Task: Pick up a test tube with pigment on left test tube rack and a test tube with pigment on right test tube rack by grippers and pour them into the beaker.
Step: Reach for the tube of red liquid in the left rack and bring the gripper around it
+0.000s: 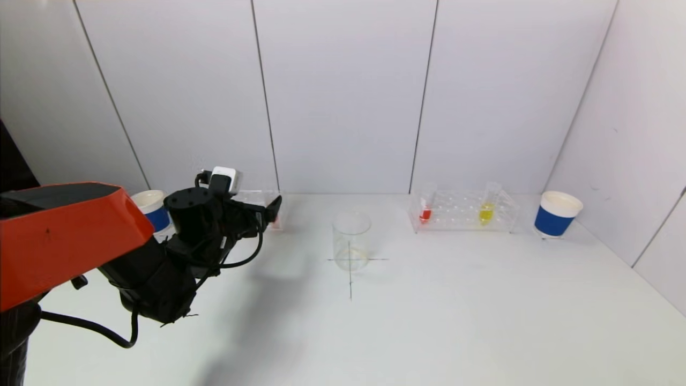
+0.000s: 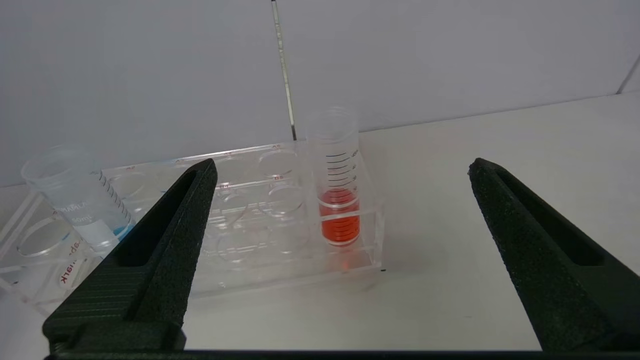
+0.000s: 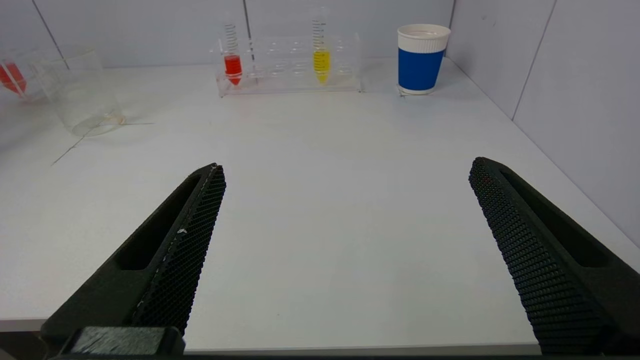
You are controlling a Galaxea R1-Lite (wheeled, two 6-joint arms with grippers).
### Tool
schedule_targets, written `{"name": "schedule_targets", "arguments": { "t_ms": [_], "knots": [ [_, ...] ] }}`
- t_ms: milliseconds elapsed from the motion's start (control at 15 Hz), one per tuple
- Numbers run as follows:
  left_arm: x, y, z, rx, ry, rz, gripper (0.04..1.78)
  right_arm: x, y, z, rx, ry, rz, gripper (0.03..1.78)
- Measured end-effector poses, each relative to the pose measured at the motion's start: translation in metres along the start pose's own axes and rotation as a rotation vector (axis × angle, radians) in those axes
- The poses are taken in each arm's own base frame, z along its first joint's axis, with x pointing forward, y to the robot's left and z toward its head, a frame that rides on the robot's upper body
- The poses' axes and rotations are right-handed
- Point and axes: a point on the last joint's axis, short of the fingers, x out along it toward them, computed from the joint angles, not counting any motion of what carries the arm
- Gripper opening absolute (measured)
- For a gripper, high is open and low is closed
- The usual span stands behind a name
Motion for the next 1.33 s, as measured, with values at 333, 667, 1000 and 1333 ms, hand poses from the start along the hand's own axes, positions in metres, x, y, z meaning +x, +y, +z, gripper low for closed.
{"name": "schedule_targets", "arguments": {
  "t_ms": [333, 667, 1000, 1333],
  "knots": [
    [0.019, -0.002, -0.015, 0.001, 0.006, 0.007, 1.76, 0.0, 0.0, 0.0, 0.0, 0.0, 0.0, 1.77],
    [0.029, -0.002, -0.028, 0.003, 0.022, 0.011, 1.76, 0.0, 0.0, 0.0, 0.0, 0.0, 0.0, 1.77],
    [0.036, -0.002, -0.03, 0.002, 0.012, 0.03, 1.76, 0.0, 0.0, 0.0, 0.0, 0.0, 0.0, 1.77],
    [0.044, -0.001, -0.026, 0.002, 0.004, 0.036, 1.76, 0.0, 0.0, 0.0, 0.0, 0.0, 0.0, 1.77]
  ]
}}
